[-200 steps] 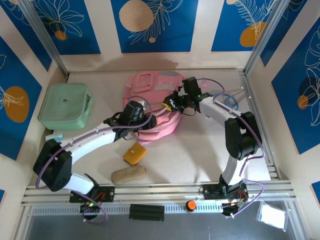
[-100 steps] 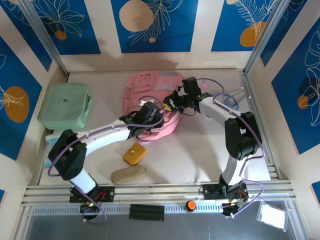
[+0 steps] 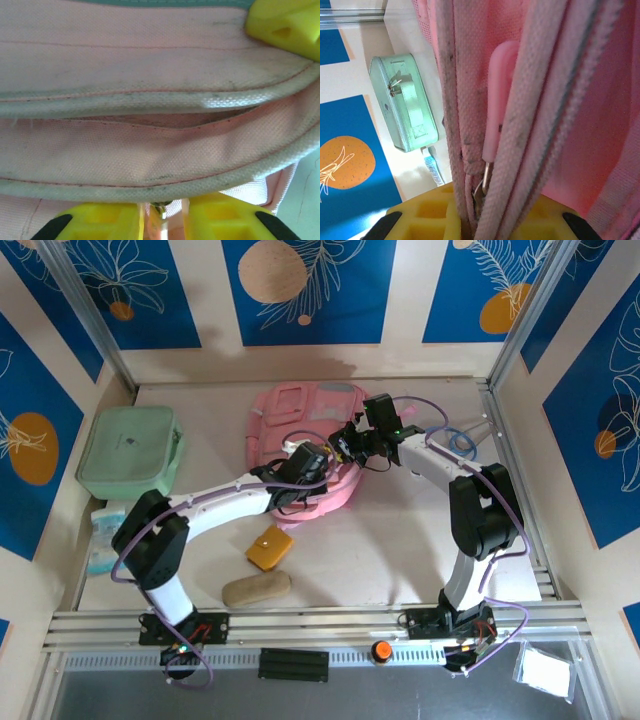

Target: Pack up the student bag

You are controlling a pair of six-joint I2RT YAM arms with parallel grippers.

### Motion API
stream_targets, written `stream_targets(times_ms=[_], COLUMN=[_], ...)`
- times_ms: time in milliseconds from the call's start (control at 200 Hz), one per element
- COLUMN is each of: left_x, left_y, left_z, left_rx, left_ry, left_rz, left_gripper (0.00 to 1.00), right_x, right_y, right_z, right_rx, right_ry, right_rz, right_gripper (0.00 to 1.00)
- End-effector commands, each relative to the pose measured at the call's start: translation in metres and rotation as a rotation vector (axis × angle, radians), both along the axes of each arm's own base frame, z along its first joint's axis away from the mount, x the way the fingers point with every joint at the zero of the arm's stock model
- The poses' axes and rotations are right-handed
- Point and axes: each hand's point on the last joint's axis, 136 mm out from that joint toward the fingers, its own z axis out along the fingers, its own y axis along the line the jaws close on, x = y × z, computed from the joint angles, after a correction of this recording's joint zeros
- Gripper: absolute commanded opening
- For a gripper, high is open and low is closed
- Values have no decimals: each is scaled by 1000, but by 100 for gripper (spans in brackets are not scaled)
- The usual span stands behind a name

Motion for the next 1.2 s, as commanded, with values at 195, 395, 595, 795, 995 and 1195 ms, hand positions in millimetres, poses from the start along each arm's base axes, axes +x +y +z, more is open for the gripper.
stream_targets(times_ms=[195, 395, 595, 795, 995, 1195], left_x=[-5, -10, -12, -4, 1, -4], left_y=[11, 27, 49, 83, 79, 41], left_z=[4, 5, 7, -8, 4, 31], left_rx=[25, 1, 55, 43, 36, -54], left_ry=[-3, 11, -38, -27, -62, -105], left_rz=[-4, -68, -239, -247, -315, -437], left_gripper=[9, 0, 0, 0, 0, 0], right_x=[1, 6, 11, 14, 12, 0], right_y=[14, 2, -17, -39, -56, -55], right_z=[21, 18, 18, 20, 22, 18], right_rx=[55, 37, 39, 69, 70, 109], right_ry=[-62, -67, -92, -103, -111, -57], right_rz=[69, 40, 5, -29, -62, -92], right_gripper=[12, 6, 3, 3, 4, 31])
